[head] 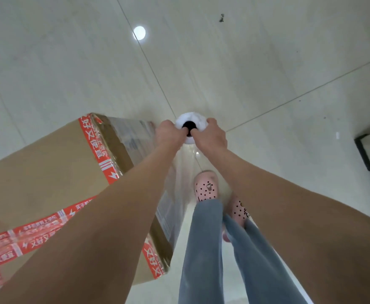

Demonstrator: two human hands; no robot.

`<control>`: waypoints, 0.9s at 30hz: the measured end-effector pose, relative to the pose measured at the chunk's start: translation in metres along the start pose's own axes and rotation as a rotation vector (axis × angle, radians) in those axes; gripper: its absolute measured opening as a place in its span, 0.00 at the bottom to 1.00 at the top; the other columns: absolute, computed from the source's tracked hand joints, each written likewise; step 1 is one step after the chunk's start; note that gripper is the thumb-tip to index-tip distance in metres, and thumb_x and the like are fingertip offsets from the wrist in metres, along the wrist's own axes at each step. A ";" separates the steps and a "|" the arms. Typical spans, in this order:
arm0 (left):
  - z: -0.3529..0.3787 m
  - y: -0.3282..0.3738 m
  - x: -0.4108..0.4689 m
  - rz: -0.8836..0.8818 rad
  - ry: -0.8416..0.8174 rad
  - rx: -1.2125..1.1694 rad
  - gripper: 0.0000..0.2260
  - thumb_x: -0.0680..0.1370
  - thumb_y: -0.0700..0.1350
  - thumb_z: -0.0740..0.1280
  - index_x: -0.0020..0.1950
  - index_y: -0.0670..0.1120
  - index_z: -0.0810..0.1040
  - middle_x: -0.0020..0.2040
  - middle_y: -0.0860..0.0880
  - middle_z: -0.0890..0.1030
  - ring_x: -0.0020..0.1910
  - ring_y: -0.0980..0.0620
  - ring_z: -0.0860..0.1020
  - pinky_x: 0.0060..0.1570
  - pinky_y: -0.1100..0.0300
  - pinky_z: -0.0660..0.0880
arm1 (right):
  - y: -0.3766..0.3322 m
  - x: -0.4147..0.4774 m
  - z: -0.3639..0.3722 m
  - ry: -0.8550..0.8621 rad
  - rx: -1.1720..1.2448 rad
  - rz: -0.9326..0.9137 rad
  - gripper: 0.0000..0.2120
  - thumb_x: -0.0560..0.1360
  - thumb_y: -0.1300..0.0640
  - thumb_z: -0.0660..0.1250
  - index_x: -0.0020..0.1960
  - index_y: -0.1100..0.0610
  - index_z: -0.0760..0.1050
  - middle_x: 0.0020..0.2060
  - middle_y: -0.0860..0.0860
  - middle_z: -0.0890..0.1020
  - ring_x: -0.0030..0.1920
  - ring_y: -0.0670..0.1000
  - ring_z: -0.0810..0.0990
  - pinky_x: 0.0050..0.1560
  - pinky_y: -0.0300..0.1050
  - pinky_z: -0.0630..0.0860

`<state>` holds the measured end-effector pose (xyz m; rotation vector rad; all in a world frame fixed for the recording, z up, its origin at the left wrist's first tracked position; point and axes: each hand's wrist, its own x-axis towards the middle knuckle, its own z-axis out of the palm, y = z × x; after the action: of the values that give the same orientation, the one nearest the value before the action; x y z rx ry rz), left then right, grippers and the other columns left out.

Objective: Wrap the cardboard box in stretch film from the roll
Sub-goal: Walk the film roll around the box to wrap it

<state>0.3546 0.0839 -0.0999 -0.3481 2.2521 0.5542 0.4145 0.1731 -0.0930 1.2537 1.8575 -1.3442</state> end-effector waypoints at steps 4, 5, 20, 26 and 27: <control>-0.014 0.003 0.012 0.081 -0.033 0.169 0.09 0.73 0.47 0.66 0.46 0.42 0.72 0.44 0.45 0.80 0.40 0.46 0.78 0.34 0.57 0.73 | -0.020 0.007 0.004 0.012 0.083 0.019 0.17 0.73 0.55 0.63 0.60 0.58 0.71 0.54 0.55 0.79 0.48 0.58 0.82 0.48 0.50 0.78; -0.016 0.007 0.015 0.143 -0.023 0.226 0.08 0.73 0.46 0.65 0.47 0.43 0.71 0.45 0.46 0.78 0.41 0.47 0.76 0.35 0.57 0.70 | -0.023 0.009 0.005 0.023 0.054 0.006 0.16 0.72 0.55 0.63 0.59 0.58 0.72 0.53 0.55 0.79 0.47 0.58 0.82 0.47 0.50 0.78; -0.044 0.029 0.055 0.210 0.036 0.310 0.05 0.72 0.45 0.65 0.43 0.44 0.71 0.42 0.47 0.75 0.40 0.46 0.75 0.36 0.58 0.68 | -0.062 0.029 0.006 0.128 -0.231 -0.113 0.24 0.72 0.51 0.65 0.67 0.50 0.66 0.51 0.49 0.80 0.50 0.54 0.79 0.45 0.45 0.72; -0.072 0.013 0.071 -0.008 0.055 -0.088 0.14 0.72 0.48 0.67 0.51 0.39 0.76 0.48 0.44 0.81 0.43 0.43 0.82 0.43 0.51 0.80 | -0.096 0.037 0.028 -0.065 -0.015 -0.059 0.17 0.74 0.53 0.63 0.61 0.57 0.70 0.50 0.53 0.78 0.47 0.57 0.80 0.49 0.54 0.79; -0.076 0.011 0.072 -0.019 0.046 -0.096 0.14 0.72 0.48 0.67 0.50 0.39 0.77 0.47 0.44 0.81 0.42 0.44 0.82 0.42 0.53 0.80 | -0.102 0.037 0.032 -0.070 -0.007 -0.062 0.16 0.74 0.55 0.63 0.60 0.58 0.71 0.50 0.53 0.77 0.48 0.57 0.80 0.50 0.54 0.80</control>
<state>0.2545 0.0512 -0.1049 -0.4337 2.2687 0.6521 0.3040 0.1501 -0.0906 1.1392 1.8647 -1.3950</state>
